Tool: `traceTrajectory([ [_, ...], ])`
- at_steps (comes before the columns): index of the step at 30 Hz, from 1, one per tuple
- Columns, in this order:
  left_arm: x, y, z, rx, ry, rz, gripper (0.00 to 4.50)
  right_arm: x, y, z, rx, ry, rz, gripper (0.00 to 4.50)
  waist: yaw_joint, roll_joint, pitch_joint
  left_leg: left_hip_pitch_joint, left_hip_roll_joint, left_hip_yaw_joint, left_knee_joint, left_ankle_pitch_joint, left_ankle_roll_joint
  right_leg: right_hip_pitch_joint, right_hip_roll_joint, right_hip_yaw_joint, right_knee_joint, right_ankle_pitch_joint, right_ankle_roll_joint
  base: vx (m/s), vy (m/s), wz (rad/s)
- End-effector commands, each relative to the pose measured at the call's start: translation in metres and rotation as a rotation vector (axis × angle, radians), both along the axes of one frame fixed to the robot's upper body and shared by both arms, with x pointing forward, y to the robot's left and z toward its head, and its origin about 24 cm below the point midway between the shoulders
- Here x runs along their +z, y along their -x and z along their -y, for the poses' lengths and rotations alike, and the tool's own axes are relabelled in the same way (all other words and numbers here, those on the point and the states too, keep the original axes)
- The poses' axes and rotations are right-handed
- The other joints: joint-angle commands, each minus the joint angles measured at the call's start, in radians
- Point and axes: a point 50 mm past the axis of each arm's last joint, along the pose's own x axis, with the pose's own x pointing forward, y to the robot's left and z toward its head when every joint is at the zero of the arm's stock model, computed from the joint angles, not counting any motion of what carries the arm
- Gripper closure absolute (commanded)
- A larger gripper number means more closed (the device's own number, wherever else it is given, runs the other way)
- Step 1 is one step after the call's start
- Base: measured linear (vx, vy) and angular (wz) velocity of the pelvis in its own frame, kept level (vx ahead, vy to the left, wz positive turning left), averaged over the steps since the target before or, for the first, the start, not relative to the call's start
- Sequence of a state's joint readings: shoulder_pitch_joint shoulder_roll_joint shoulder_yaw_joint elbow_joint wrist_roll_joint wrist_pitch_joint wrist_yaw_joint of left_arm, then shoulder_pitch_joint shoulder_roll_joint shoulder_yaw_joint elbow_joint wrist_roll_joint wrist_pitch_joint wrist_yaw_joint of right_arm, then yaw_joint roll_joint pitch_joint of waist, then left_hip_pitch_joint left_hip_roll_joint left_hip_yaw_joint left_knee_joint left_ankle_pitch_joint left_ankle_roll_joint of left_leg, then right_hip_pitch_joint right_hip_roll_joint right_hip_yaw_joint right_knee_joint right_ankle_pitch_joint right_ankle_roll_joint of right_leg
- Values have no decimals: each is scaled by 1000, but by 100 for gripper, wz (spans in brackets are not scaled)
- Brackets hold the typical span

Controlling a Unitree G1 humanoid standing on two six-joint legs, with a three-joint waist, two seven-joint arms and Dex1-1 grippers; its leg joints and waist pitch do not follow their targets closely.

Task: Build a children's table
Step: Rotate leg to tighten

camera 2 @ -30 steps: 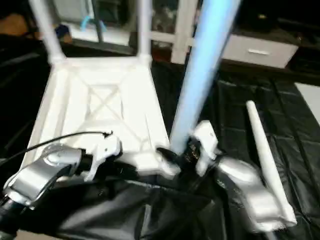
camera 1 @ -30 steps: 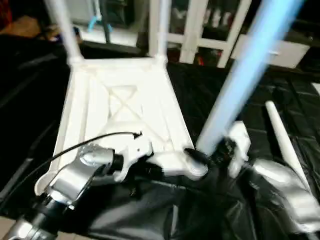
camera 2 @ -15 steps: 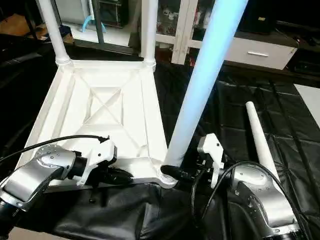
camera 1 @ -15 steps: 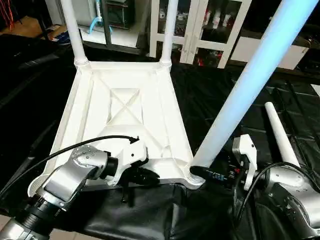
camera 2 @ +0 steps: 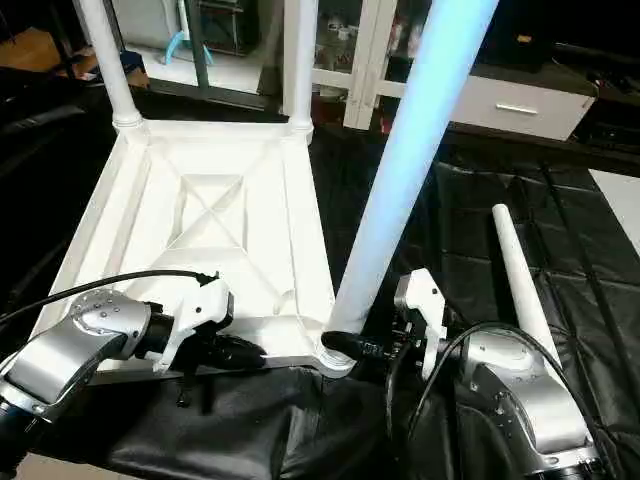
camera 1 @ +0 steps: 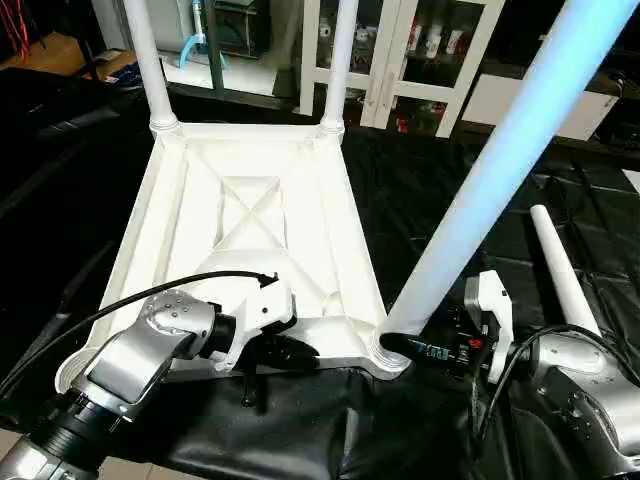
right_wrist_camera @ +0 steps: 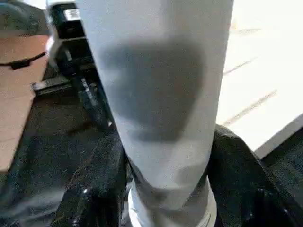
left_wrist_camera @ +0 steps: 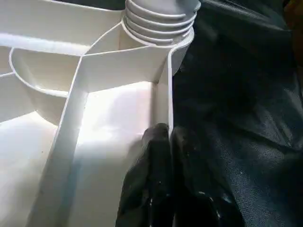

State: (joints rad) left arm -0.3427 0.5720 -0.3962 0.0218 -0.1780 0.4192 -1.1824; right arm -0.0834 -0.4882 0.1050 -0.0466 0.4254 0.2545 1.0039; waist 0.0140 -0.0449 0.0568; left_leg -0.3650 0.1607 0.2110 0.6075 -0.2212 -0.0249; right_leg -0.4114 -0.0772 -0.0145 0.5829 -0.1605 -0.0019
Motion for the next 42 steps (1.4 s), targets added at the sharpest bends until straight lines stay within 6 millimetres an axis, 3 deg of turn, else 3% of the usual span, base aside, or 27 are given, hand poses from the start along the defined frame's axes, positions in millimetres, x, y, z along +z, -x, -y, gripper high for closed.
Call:
traceTrajectory([
  [1,-5,5,11,-34,-11,-29,450,-7,-18,18,-268,67,12,252,-5,6,-48,18,71,-33,-87,-177,36,33,-58,31,-52,-220,-244,0,0,0],
  [2,-6,3,12,-10,-22,-25,450,-9,-21,18,-325,74,17,254,-8,7,-46,17,71,-34,-89,-194,24,33,-58,31,-54,-243,-238,0,0,0],
  [3,-8,-8,17,110,-47,4,450,-16,-32,24,-550,114,14,255,-16,6,-45,17,70,-36,-91,-226,-3,30,-57,31,-58,-295,-224,0,0,0],
  [5,-9,-13,19,161,-55,18,450,-19,-35,27,-633,128,9,255,-26,3,-44,13,66,-43,-94,-273,-41,30,-58,29,-64,-386,-191,-53,2,-5],
  [6,-10,-26,26,317,-62,44,450,-26,-39,30,-791,189,-1,257,-31,1,-48,16,65,-46,-91,-301,-52,29,-59,29,-67,-424,-169,-54,4,-5],
  [10,-4,-43,45,524,37,54,450,-32,-43,19,-961,267,13,263,-38,-4,-49,14,59,-45,-88,-315,-51,22,-56,30,-81,-456,-132,0,0,0],
  [12,2,-48,66,561,104,57,450,-33,-51,-9,-1023,243,4,263,-43,-3,-53,9,56,-45,-88,-297,-48,19,-53,29,-82,-436,-123,0,0,0],
  [13,3,-47,71,551,108,57,450,-32,-53,-19,-1013,228,-2,264,-44,-8,-56,4,55,-47,-88,-284,-38,26,-52,28,-79,-418,-115,0,0,0],
  [16,3,-46,75,521,90,69,450,-26,-57,-35,-957,154,8,264,-42,-2,-55,4,56,-45,-88,-266,-19,25,-50,28,-75,-352,-119,0,0,0],
  [17,2,-46,74,522,79,76,450,-23,-57,-37,-941,133,17,229,-41,-1,-56,6,58,-43,-86,-266,-10,23,-50,29,-74,-336,-125,0,0,0],
  [19,1,-46,70,530,65,79,450,-19,-57,-37,-918,84,25,194,-39,1,-57,5,59,-41,-86,-241,1,27,-50,29,-69,-283,-142,0,0,0],
  [21,0,-47,66,546,51,82,450,-16,-57,-36,-913,75,42,194,-38,2,-58,5,59,-40,-85,-215,9,29,-49,29,-64,-237,-158,0,0,0],
  [25,0,-46,59,528,31,88,450,-3,-57,-33,-905,60,93,153,-37,3,-59,-1,58,-40,-83,-169,28,38,-51,28,-56,-182,-179,0,0,0],
  [28,-2,-40,57,450,27,83,450,3,-58,-30,-899,54,119,122,-37,3,-59,4,58,-37,-81,-164,39,34,-50,29,-58,-182,-184,0,0,0],
  [30,-4,-23,47,237,28,77,450,9,-56,-25,-769,37,142,115,-36,6,-59,2,60,-39,-81,-141,50,39,-52,29,-51,-145,-197,0,0,0],
  [31,-4,-23,47,237,28,77,450,9,-56,-25,-769,37,142,115,-33,9,-60,9,63,-37,-80,-137,59,38,-52,29,-48,-121,-209,0,0,0],
  [32,-4,-9,40,100,35,54,450,11,-53,-19,-665,25,132,115,-33,10,-58,10,64,-34,-80,-129,63,34,-49,29,-48,-108,-216,0,0,0],
  [34,-5,1,32,16,24,19,450,11,-46,-13,-544,32,126,115,-29,13,-57,11,66,-34,-81,-121,73,39,-50,28,-43,-89,-233,0,0,0],
  [36,-7,10,20,-30,-8,-27,450,4,-36,0,-396,125,126,115,-17,17,-55,24,70,-30,-80,-107,79,34,-46,26,-37,-50,-252,0,0,0],
  [41,-6,12,11,-50,-21,-49,450,-3,-21,21,-221,136,58,115,-1,14,-45,29,71,-26,-87,-196,47,31,-52,31,-51,-171,-251,0,0,0],
  [42,-6,14,10,-62,-18,-55,450,-5,-18,27,-184,149,48,115,-5,6,-43,25,72,-28,-90,-229,36,31,-52,31,-56,-219,-241,0,0,0],
])
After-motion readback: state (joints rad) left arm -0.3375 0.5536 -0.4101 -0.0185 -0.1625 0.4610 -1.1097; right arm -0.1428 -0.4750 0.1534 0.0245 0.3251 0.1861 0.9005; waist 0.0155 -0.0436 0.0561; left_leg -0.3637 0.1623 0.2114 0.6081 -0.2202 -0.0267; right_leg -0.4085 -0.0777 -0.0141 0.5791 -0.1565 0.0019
